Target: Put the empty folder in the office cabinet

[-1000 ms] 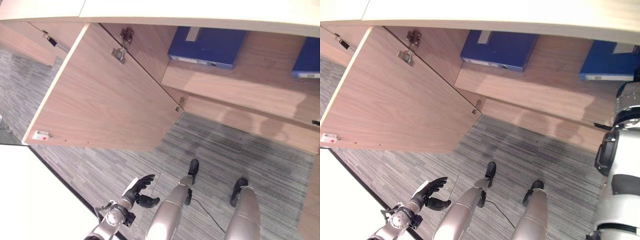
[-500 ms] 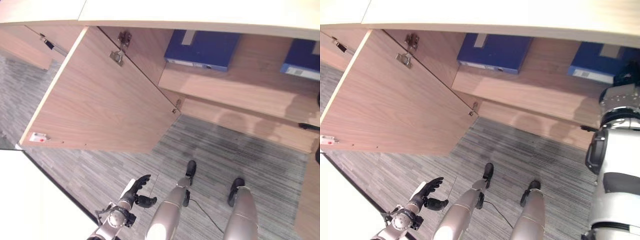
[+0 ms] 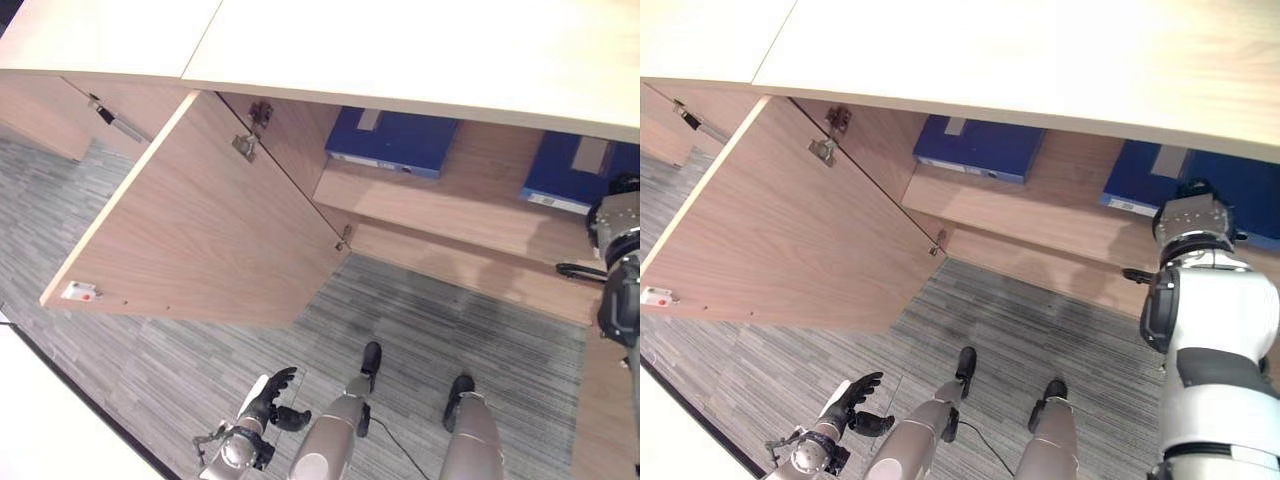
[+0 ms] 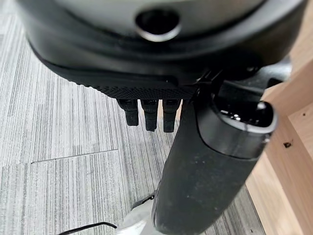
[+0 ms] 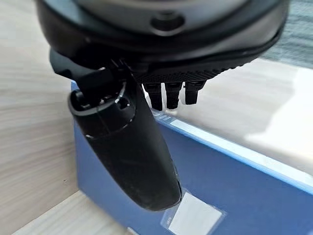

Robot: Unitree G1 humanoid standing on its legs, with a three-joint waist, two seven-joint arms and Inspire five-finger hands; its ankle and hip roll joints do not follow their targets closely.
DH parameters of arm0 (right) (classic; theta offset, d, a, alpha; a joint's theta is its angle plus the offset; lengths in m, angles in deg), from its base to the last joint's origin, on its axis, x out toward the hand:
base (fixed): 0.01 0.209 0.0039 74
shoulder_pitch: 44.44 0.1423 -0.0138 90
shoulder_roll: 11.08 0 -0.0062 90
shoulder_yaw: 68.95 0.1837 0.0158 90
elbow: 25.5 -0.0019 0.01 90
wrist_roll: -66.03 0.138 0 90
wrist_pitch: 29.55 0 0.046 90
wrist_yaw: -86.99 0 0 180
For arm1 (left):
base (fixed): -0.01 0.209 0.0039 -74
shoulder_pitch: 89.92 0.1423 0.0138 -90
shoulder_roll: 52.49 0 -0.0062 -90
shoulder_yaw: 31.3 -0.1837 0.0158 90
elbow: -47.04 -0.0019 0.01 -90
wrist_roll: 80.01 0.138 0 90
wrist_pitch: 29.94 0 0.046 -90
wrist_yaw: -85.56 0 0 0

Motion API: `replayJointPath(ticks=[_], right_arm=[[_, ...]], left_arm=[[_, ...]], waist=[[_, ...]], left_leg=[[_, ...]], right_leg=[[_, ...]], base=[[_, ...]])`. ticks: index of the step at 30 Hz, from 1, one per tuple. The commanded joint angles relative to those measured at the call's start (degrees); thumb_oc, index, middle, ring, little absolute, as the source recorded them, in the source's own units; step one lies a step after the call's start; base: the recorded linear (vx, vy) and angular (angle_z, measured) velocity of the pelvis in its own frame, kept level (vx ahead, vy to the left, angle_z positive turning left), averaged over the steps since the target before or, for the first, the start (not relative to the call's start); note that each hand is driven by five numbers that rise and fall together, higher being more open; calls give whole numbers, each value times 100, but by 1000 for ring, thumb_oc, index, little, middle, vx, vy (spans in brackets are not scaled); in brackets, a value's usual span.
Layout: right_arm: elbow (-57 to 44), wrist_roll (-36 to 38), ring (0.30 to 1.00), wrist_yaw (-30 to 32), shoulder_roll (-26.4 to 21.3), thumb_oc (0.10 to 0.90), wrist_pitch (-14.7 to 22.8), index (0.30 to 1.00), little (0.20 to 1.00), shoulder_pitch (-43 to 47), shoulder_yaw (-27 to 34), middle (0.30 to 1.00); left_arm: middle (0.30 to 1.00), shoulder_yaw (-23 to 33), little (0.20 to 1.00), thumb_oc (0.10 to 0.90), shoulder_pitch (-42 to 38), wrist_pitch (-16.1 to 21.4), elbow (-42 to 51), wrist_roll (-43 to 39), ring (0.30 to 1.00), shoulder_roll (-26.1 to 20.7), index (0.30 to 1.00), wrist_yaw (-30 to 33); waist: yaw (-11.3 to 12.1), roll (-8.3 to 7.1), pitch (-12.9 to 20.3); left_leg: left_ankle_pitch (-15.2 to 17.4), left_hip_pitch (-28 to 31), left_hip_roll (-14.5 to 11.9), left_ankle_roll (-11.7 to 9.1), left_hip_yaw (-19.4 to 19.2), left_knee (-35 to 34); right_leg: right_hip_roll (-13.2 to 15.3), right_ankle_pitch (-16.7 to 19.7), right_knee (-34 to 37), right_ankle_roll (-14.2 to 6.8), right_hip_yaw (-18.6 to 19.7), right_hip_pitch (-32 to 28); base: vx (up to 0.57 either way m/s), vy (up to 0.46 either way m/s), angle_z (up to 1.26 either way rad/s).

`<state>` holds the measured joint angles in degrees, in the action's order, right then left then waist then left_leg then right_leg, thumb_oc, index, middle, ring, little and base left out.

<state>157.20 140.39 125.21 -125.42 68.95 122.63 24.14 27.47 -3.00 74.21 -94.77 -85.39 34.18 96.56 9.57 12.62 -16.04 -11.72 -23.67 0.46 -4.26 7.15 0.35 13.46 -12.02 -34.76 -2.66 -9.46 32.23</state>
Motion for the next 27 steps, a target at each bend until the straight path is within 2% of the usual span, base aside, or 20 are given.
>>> replayJointPath(ticks=[1, 12, 14, 17, 20, 21, 22, 23, 25, 26, 27], right_arm=[[-197, -329, 900, 75, -318, 800, 365, 900, 900, 89, -20, 900], [-395, -568, 900, 148, 174, 800, 464, 900, 900, -732, 234, 900], [-681, -435, 900, 57, 499, 800, 698, 900, 900, -1133, 411, 900], [-843, -403, 900, 15, 674, 800, 814, 900, 900, -1285, 471, 900], [-1350, -453, 900, -94, 1108, 800, 1051, 900, 900, -1542, 414, 900], [-1855, -567, 900, -158, 1455, 800, 1229, 900, 900, -1865, 319, 900], [-1874, -575, 900, -146, 1468, 800, 1233, 900, 900, -1880, 320, 900], [-2889, -892, 900, -260, 1822, 800, 1454, 900, 900, -2382, 75, 900], [-4479, -1390, 900, -521, 2125, 800, 1720, 900, 900, -3277, -200, 900], [-5787, -1892, 900, -720, 2296, 800, 1902, 900, 900, -4349, -229, 900], [-5872, -1935, 900, -679, 2321, 800, 1890, 900, 900, -4431, -231, 900]], left_arm=[[900, 28, 900, 800, -172, 134, -426, -89, 900, -65, 900, 243], [900, 71, 900, 800, -38, 133, -599, -112, 900, 87, 900, 185], [900, 189, 900, 800, -30, 95, -760, -113, 900, 143, 900, 167], [900, 207, 900, 800, -14, 98, -803, -81, 900, 156, 900, 145], [900, 245, 900, 800, 4, 50, -906, -11, 900, 195, 900, 109], [900, 341, 900, 800, 71, 35, -972, 19, 900, 227, 900, 97], [900, 344, 900, 800, 79, 35, -972, 20, 900, 224, 900, 97], [900, 496, 900, 800, 148, -1, -1007, 3, 900, 284, 900, 79], [900, 709, 900, 800, 228, -48, -997, 8, 900, 363, 900, 73], [900, 924, 900, 800, 393, -73, -975, 48, 900, 387, 900, 76], [900, 917, 900, 800, 427, -74, -971, 53, 900, 384, 900, 78]], waist=[[73, -21, 133], [34, -90, 317], [-42, -153, 414], [-84, -196, 440], [-168, -284, 461], [-241, -356, 474], [-245, -358, 473], [-364, -428, 457], [-508, -502, 400], [-613, -531, 395], [-616, -533, 420]], left_leg=[[1040, 676, -529, -470, 16, 80], [872, 1142, -648, -507, -24, -379], [806, 1292, -643, -556, -64, -481], [817, 1371, -641, -556, -83, -493], [841, 1493, -660, -542, -125, -494], [855, 1595, -668, -538, -163, -500], [856, 1603, -668, -538, -163, -501], [862, 1684, -686, -537, -219, -510], [866, 1735, -711, -539, -286, -525], [866, 1785, -733, -542, -323, -533], [867, 1792, -733, -542, -320, -534]], right_leg=[[-64, -54, 1010, -762, 438, -1092], [-181, 195, 1803, -737, 312, -1711], [-195, 385, 2281, -719, 239, -2022], [-217, 458, 2449, -707, 232, -2178], [-248, 533, 2570, -700, 270, -2329], [-266, 580, 2681, -693, 291, -2452], [-266, 583, 2688, -693, 290, -2463], [-276, 639, 2740, -688, 324, -2515], [-301, 668, 2796, -685, 359, -2549], [-302, 701, 2846, -688, 348, -2590], [-303, 701, 2848, -688, 344, -2600]], base=[[0, 0, 0], [2, -3, -4], [26, -7, -6], [0, 0, 0], [29, -6, -6], [39, -6, -8], [30, 2, -14], [11, 8, -10], [8, -4, -10], [5, -9, -12], [12, -11, -9]])
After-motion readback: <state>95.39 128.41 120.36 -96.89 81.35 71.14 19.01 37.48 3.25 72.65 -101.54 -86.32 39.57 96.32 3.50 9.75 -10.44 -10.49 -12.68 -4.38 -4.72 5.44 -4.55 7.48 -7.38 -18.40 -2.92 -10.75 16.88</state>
